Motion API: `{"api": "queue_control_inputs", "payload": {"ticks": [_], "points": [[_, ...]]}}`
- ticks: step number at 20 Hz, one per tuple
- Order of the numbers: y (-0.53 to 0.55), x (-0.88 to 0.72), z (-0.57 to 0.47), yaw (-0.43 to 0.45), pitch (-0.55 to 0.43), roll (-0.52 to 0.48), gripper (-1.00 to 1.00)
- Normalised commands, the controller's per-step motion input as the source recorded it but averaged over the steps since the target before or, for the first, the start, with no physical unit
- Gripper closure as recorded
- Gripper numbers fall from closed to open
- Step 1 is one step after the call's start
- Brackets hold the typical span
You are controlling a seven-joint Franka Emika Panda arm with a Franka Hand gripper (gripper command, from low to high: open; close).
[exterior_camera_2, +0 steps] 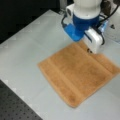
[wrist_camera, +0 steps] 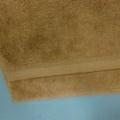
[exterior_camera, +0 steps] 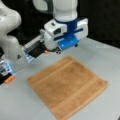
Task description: Folding a towel twice
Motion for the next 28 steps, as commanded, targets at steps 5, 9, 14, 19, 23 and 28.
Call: {"api": "queue_control_inputs", "payload": {"ticks": [5, 9, 14, 19, 23, 28], "points": [[0.32, 0.82, -0.06, -0.267, 0.332, -0.097, -1.0], [0.21, 0.8, -0.08, -0.22, 0.26, -0.11, -1.0], [0.14, 0.57, -0.08, -0.164, 0.204, -0.168, -1.0], [0.14, 0.39, -0.1, -0.165, 0.184, -0.322, -1.0], [0.2, 0.44, -0.26, -0.172, 0.153, -0.357, -1.0], [0.19, 0.43, -0.25, -0.102, 0.136, -0.34, -1.0]]}}
